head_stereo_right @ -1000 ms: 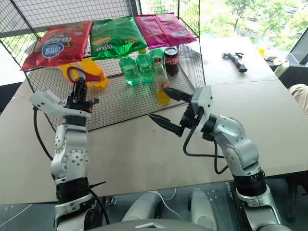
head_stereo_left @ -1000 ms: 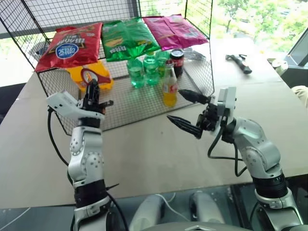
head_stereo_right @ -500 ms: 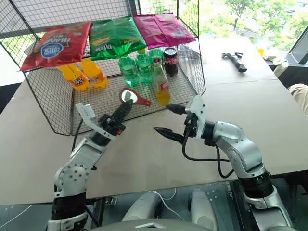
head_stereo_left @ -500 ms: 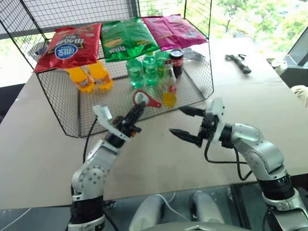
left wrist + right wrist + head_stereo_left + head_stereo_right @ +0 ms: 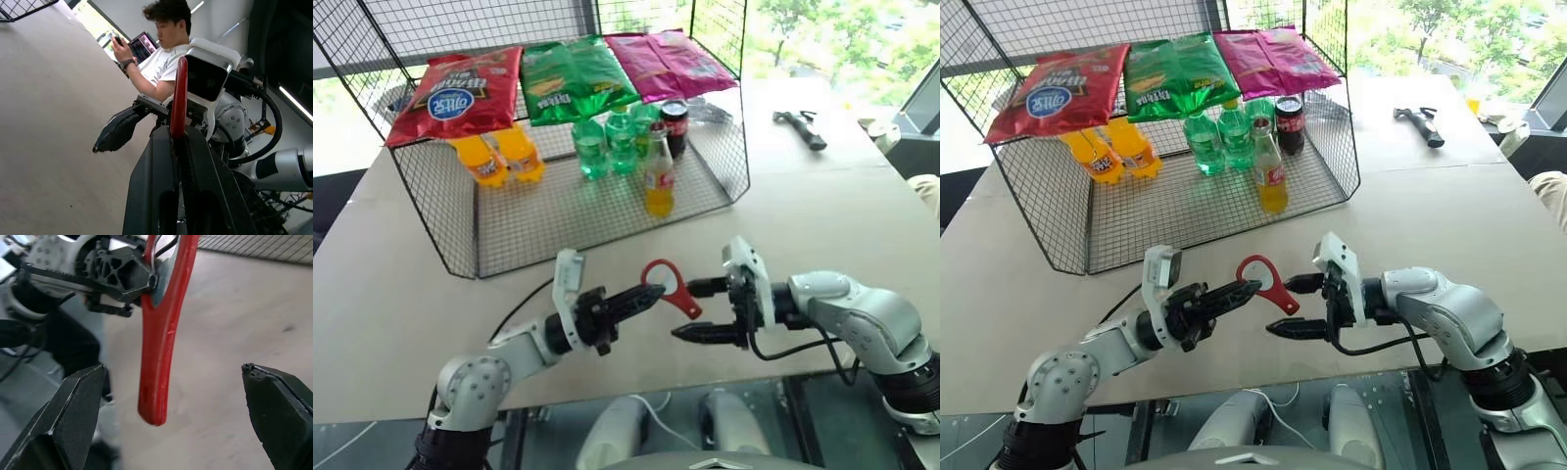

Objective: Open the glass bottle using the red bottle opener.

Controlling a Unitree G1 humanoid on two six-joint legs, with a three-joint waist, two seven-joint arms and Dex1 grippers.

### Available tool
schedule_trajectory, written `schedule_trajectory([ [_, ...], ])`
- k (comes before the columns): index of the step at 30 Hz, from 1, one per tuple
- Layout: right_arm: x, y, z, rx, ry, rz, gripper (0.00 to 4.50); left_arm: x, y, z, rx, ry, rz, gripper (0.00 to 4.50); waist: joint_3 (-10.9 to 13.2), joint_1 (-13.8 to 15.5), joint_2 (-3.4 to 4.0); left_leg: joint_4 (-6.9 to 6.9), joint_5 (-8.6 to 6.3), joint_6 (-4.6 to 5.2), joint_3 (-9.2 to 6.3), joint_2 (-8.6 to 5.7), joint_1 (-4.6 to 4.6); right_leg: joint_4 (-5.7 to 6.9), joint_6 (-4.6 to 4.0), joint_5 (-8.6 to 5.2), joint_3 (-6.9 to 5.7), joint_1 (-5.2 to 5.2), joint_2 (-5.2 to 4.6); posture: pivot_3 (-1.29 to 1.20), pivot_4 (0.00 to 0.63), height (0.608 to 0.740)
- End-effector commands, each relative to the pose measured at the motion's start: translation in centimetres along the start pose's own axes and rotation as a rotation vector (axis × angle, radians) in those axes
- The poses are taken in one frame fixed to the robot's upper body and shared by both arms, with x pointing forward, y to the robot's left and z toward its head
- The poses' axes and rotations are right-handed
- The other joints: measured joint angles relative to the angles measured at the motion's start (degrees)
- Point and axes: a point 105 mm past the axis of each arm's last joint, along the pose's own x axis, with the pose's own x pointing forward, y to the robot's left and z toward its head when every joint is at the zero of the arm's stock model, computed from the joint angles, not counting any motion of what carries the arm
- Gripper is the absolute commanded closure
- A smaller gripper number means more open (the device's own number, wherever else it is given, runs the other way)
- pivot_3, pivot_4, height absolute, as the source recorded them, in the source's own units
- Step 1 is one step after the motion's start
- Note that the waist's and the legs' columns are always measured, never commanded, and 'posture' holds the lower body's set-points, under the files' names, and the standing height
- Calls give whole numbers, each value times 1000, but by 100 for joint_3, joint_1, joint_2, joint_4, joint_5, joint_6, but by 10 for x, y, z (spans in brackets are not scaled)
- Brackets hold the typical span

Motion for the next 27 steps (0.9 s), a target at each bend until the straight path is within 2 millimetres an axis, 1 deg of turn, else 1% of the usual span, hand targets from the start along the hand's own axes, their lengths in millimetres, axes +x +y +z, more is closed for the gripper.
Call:
schedule_trajectory([
  [1, -4, 19, 5, 17, 19, 89, 0, 3, -10, 0, 22, 10, -49, 4465, 0, 2, 0, 0, -1, 1, 0, 0, 0, -2, 0, 0, 0, 1, 0, 0, 150, 740],
  [4, -5, 24, 5, 37, 28, 108, 0, 4, -11, -1, 19, 15, -55, 4465, 0, 4, 0, 0, -4, 6, 1, 0, -1, -8, 0, 0, 0, 2, -2, 0, 150, 740],
  [6, -6, 26, 7, 48, 26, 112, 553, 5, -12, -4, 19, 27, -58, 4500, 0, 4, 0, -1, -5, 7, 0, 0, -2, -11, 0, 0, 0, 3, -2, 0, 150, 740],
  [8, -7, 27, 8, 59, 28, 115, 1359, 5, -9, -8, 21, 45, -44, 4500, 0, 4, 0, -1, -5, 8, 1, 0, -3, -13, 1, 0, 0, 3, -3, 0, 150, 740],
  [10, -7, 28, 9, 71, 26, 120, 2390, 5, -8, -9, 26, 55, -38, 4500, 0, 5, 0, -1, -6, 9, 2, 0, -3, -14, 1, 1, 0, 3, -3, 0, 150, 740],
  [11, -7, 28, 10, 78, 24, 122, 2633, 5, -7, -9, 28, 55, -39, 4500, 0, 5, 0, -1, -6, 9, 1, 0, -4, -15, 1, 0, -1, 3, -3, 0, 150, 740],
  [12, -6, 28, 11, 82, 23, 123, 3257, 6, -7, -9, 29, 54, -40, 4500, 0, 5, 0, -1, -6, 9, 2, 0, -4, -15, 1, 1, 0, 3, -3, 0, 150, 740],
  [14, -6, 29, 12, 92, 25, 129, 4141, 6, -7, -9, 34, 57, -40, 4500, 0, 7, 0, -1, -6, 9, 2, 0, -4, -15, 1, 0, 0, 3, -4, 0, 150, 740],
  [15, -6, 30, 11, 100, 28, 135, 4473, 6, -6, -10, 37, 60, -38, 4500, 0, 7, 0, -1, -6, 9, 2, 0, -5, -15, 1, 1, -1, 3, -4, 0, 150, 740],
  [19, -7, 34, 8, 132, 44, 148, 4473, 6, -7, -13, 41, 66, -43, 4500, 0, 6, 0, -2, -6, 10, 2, 0, -6, -20, 1, 1, -1, 3, -4, 0, 150, 740],
  [24, -9, 32, 4, 148, 58, 122, 4473, 8, -4, -13, 65, 51, -26, 4500, 0, 9, 0, -2, -7, 11, 2, 0, -7, -22, 1, 1, -1, 3, -5, 0, 150, 740],
  [25, -10, 31, 4, 151, 53, 114, 4500, 9, -3, -10, 80, 35, -19, 3790, 0, 8, 0, -2, -7, 11, 2, 0, -8, -23, 1, 1, -1, 3, -5, 0, 150, 740],
  [26, -11, 29, 4, 157, 46, 101, 4500, 10, -1, -6, 98, 8, -8, 3460, 0, 8, 1, -2, -7, 11, 2, 0, -8, -23, 1, 1, -2, 3, -5, 0, 150, 740],
  [27, -13, 27, 4, 159, 38, 87, 4500, 10, 0, -2, 115, -17, 2, 3029, 0, 10, 0, -2, -7, 11, 2, 0, -8, -24, 1, 1, -1, 3, -5, 0, 150, 740],
])
